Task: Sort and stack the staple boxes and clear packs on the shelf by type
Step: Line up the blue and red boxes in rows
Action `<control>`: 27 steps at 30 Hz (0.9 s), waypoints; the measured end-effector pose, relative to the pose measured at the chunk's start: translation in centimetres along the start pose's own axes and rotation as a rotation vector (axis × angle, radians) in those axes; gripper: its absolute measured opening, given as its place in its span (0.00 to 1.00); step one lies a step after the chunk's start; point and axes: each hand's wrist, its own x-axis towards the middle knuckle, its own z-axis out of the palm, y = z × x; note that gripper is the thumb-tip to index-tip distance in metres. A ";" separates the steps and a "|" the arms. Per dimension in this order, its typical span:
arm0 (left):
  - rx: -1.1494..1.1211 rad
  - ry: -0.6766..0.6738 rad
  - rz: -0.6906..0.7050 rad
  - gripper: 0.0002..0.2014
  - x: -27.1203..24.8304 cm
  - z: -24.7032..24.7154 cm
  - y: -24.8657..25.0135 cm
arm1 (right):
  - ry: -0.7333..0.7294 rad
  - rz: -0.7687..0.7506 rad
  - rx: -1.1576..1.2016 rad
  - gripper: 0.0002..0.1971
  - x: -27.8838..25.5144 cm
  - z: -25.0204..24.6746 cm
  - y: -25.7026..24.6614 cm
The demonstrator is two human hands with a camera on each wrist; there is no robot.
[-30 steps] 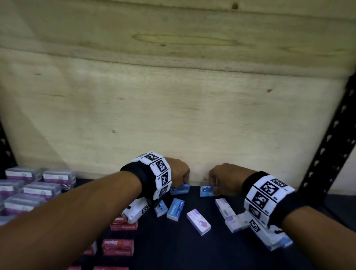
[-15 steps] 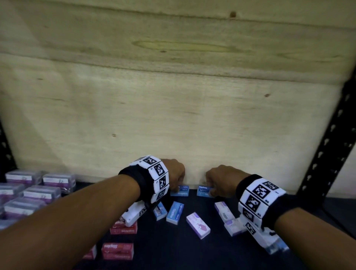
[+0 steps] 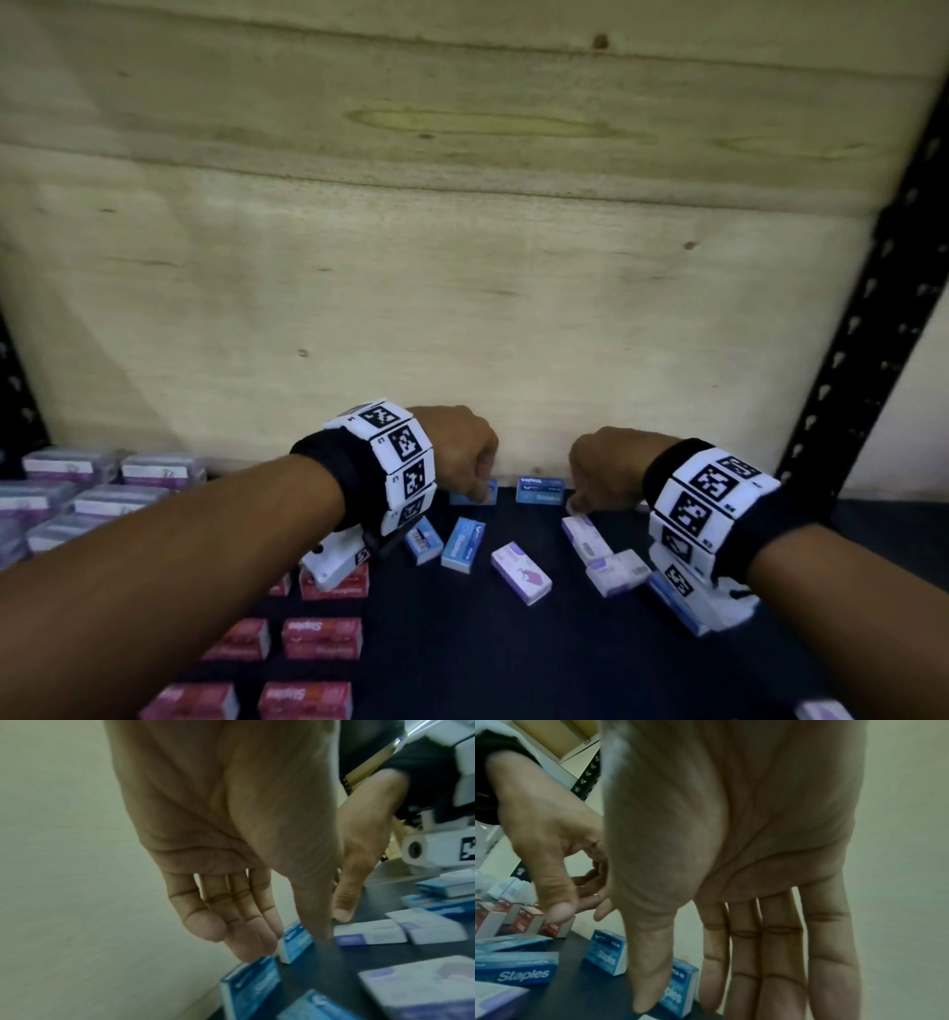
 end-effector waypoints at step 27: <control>0.212 -0.166 0.200 0.30 -1.2 2.5 11.6 | -0.087 0.088 0.195 0.18 -5.7 2.0 7.7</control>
